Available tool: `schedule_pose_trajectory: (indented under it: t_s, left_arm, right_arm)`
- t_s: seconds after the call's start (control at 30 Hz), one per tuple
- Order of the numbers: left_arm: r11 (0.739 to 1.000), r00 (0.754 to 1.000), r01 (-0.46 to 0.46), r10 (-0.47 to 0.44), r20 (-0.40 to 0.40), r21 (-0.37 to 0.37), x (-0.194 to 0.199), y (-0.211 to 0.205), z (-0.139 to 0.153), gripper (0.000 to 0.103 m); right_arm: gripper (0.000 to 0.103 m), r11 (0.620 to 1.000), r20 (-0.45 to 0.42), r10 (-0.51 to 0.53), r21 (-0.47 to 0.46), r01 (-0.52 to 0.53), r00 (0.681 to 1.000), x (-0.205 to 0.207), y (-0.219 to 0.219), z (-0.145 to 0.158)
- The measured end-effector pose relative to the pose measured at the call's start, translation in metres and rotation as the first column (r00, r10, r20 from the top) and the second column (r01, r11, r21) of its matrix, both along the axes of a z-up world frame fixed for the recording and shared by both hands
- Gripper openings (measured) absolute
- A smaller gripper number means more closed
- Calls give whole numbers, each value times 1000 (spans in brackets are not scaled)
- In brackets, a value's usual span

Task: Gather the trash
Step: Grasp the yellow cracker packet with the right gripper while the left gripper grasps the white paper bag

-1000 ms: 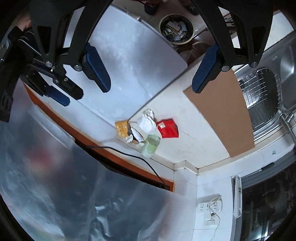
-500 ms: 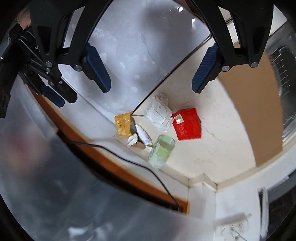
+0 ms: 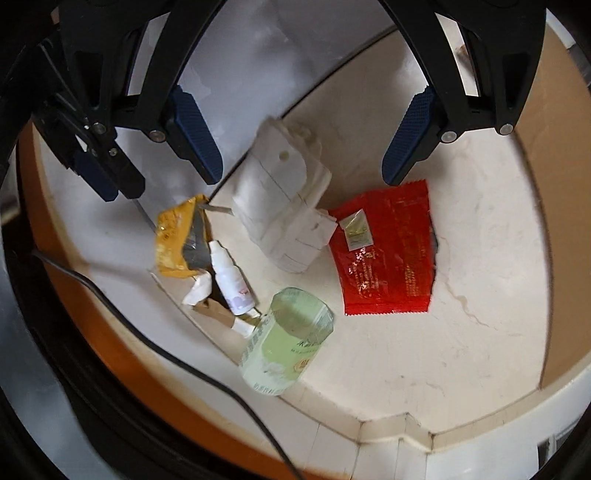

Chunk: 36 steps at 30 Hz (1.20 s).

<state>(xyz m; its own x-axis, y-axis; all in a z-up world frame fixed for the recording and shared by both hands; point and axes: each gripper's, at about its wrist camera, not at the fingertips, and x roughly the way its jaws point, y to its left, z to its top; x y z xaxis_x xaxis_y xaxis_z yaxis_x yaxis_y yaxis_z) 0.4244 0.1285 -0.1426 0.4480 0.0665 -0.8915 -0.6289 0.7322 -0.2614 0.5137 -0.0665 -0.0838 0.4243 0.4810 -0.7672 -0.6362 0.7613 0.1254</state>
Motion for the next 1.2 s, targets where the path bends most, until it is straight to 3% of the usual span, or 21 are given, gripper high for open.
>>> schedule_pose_trajectory:
  t_s: [0.07, 0.17, 0.27, 0.37, 0.43, 0.47, 0.57, 0.83, 0.97, 1.2]
  left_arm:
    - [1000, 1000, -2, 2, -3, -8, 5, 2, -6, 86]
    - [1000, 1000, -5, 5, 0, -21, 11, 6, -14, 83]
    - [998, 1000, -6, 8, 26, -60, 11, 11, -21, 79]
    - [996, 998, 7, -1, 67, -87, 10, 13, -21, 64]
    - [995, 995, 39, -30, 100, -97, 11, 10, -18, 43]
    - [995, 993, 53, -44, 106, -88, 11, 8, -16, 41]
    - [996, 991, 82, -78, 107, -38, 11, 1, -9, 38]
    - [995, 987, 89, -83, 137, -39, -10, -6, 3, 37]
    - [995, 986, 95, -90, 140, -26, -26, -8, 12, 37]
    - [995, 982, 93, -88, 165, -24, -52, -15, 29, 37]
  right_arm:
    - [58, 1000, -3, -7, -7, 7, 1000, 5, 7, -9]
    - [67, 1000, -13, -20, -6, 20, 1000, 13, 15, -20]
    - [68, 1000, -10, -27, -5, 27, 1000, 17, 21, -26]
    - [68, 999, -12, -32, -5, 32, 999, 22, 26, -33]
    - [68, 999, -9, -39, -11, 39, 999, 25, 30, -37]
    - [68, 999, -9, -40, -12, 40, 999, 27, 33, -39]
    - [68, 999, -11, -48, -14, 48, 999, 34, 40, -44]
    - [67, 998, -20, -58, -40, 57, 998, 46, 54, -59]
    - [52, 996, -5, -55, -71, 54, 998, 43, 59, -65]
    - [46, 996, 3, -41, -79, 41, 999, 16, 48, -52]
